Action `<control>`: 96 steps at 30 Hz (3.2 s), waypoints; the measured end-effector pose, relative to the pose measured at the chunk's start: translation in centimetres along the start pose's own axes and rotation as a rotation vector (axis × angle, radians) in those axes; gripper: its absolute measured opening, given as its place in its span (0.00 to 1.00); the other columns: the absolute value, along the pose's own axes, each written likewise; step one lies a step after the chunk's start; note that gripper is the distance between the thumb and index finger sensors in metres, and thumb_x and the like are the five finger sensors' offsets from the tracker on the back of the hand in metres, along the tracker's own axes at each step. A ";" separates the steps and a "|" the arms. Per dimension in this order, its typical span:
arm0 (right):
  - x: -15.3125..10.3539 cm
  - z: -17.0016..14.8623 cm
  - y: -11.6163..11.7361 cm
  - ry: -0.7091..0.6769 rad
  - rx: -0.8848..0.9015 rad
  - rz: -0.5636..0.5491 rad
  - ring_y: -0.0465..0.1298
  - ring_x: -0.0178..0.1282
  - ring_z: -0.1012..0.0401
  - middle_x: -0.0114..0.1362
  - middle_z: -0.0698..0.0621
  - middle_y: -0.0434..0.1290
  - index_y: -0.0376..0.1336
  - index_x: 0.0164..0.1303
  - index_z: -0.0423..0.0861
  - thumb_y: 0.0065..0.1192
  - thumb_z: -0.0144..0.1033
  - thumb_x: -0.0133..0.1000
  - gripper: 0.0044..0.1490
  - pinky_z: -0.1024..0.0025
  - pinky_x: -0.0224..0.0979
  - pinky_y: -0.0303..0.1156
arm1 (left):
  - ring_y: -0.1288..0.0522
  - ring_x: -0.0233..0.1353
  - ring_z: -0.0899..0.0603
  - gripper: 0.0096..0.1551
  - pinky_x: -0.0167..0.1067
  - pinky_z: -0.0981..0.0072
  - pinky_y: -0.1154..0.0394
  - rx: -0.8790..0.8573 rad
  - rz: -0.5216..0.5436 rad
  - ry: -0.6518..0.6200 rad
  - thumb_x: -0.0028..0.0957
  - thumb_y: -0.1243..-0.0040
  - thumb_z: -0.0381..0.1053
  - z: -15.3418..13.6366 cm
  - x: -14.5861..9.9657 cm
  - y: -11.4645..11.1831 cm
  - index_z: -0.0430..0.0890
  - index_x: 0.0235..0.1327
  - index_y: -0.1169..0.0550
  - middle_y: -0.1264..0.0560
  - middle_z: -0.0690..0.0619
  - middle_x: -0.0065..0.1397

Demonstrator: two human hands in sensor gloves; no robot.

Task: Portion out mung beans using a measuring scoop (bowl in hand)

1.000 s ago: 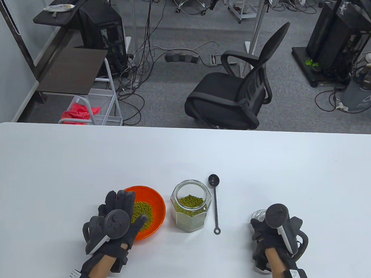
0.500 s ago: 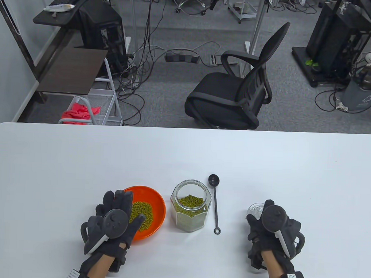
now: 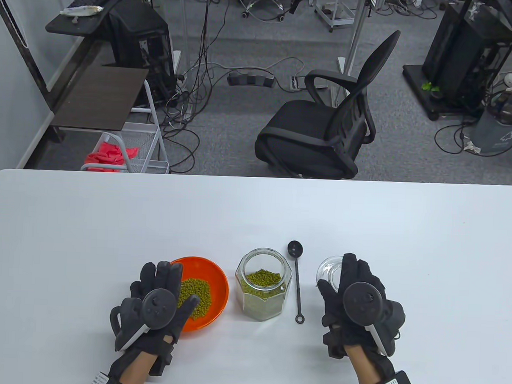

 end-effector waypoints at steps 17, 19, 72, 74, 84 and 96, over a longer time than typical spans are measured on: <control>1.2 9.8 0.4 -0.198 0.164 0.029 0.65 0.69 0.33 0.76 0.29 0.57 0.55 0.76 0.39 0.74 0.46 0.46 0.51 0.27 0.69 0.56 | 0.53 0.85 0.26 0.51 0.74 0.25 0.45 -0.032 -0.006 0.001 0.53 0.50 0.74 -0.3 0.1 -0.1 0.54 0.83 0.50 0.52 0.48 0.84; 1.4 10.7 0.9 -0.211 0.177 0.043 0.66 0.69 0.33 0.76 0.30 0.58 0.56 0.75 0.39 0.75 0.46 0.45 0.52 0.27 0.69 0.57 | 0.53 0.85 0.25 0.51 0.74 0.25 0.45 -0.037 -0.008 -0.001 0.53 0.50 0.74 -0.3 0.1 -0.1 0.54 0.83 0.50 0.52 0.48 0.84; 1.4 9.4 1.8 -0.148 0.155 0.188 0.51 0.82 0.31 0.84 0.37 0.49 0.54 0.79 0.46 0.70 0.57 0.46 0.54 0.20 0.72 0.43 | 0.55 0.85 0.25 0.51 0.73 0.24 0.45 -0.037 -0.029 0.003 0.53 0.50 0.74 -0.4 0.3 -0.5 0.54 0.83 0.50 0.53 0.47 0.84; 1.3 8.4 1.2 -0.136 0.126 0.166 0.50 0.82 0.31 0.84 0.37 0.49 0.54 0.79 0.46 0.69 0.57 0.47 0.54 0.19 0.72 0.42 | 0.55 0.85 0.25 0.51 0.73 0.24 0.45 -0.037 -0.028 0.005 0.53 0.50 0.74 -0.4 0.3 -0.4 0.54 0.83 0.50 0.53 0.47 0.84; 0.7 4.0 -0.4 -0.064 0.039 0.109 0.51 0.83 0.32 0.84 0.38 0.50 0.54 0.79 0.46 0.67 0.57 0.48 0.52 0.19 0.72 0.41 | 0.55 0.85 0.25 0.51 0.73 0.24 0.45 -0.039 -0.027 0.010 0.53 0.50 0.74 -0.5 0.3 -0.4 0.54 0.83 0.50 0.53 0.47 0.84; -0.6 -0.3 0.8 0.010 -0.021 0.120 0.52 0.82 0.33 0.84 0.37 0.51 0.55 0.78 0.46 0.67 0.56 0.48 0.50 0.19 0.71 0.41 | 0.55 0.85 0.25 0.51 0.74 0.24 0.45 -0.034 -0.031 0.012 0.53 0.50 0.74 -0.5 0.3 -0.4 0.54 0.83 0.50 0.53 0.47 0.84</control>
Point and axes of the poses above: the tracker on the back of each hand, its own z axis roughly to the thumb side, its own x axis roughly from the wrist to the fingertips, y = z × x, the point moved 4 cm from there along x, roughly from the wrist to the fingertips
